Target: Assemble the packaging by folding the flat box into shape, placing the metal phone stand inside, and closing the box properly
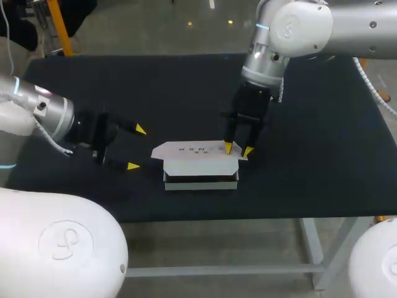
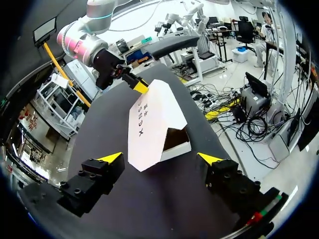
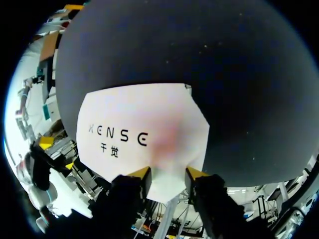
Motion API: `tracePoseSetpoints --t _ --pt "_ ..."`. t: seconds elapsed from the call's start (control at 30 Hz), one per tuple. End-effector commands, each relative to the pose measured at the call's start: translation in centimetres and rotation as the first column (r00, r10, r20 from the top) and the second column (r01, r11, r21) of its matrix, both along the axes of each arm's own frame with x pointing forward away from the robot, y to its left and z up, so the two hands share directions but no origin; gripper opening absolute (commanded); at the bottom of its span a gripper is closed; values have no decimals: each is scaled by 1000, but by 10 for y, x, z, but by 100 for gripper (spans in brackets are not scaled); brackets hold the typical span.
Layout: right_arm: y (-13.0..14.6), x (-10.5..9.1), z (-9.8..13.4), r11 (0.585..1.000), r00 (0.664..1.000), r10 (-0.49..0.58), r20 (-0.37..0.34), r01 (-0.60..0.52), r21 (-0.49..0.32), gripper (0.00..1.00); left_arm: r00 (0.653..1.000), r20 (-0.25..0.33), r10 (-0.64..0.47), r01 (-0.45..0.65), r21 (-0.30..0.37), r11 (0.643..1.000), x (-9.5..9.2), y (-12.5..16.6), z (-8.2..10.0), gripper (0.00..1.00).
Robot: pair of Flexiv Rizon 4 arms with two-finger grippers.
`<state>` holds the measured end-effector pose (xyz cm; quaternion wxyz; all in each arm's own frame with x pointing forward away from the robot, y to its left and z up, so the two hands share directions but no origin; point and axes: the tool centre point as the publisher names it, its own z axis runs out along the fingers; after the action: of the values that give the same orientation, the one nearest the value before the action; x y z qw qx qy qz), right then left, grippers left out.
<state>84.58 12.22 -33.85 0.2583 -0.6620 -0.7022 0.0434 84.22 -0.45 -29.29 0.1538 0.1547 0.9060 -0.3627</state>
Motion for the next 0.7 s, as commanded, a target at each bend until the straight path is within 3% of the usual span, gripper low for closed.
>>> tracePoseSetpoints --t 0.03,0.23,0.3,0.7 --pt "-1 -3 1 1000 1000 -5 7 5 2 49 891 -423 -166 307 291 906 -3 1 12 100" --pt "-2 -2 -1 1000 1000 -7 8 7 2 49 863 -491 -119 330 369 869 -3 4 15 100" --pt "-2 -2 -1 1000 1000 -9 9 9 1 49 877 -478 -50 289 443 849 -1 7 13 100" --pt "-2 -1 -4 1000 1000 -9 21 9 -1 49 877 -478 -50 289 443 849 -1 7 13 100"
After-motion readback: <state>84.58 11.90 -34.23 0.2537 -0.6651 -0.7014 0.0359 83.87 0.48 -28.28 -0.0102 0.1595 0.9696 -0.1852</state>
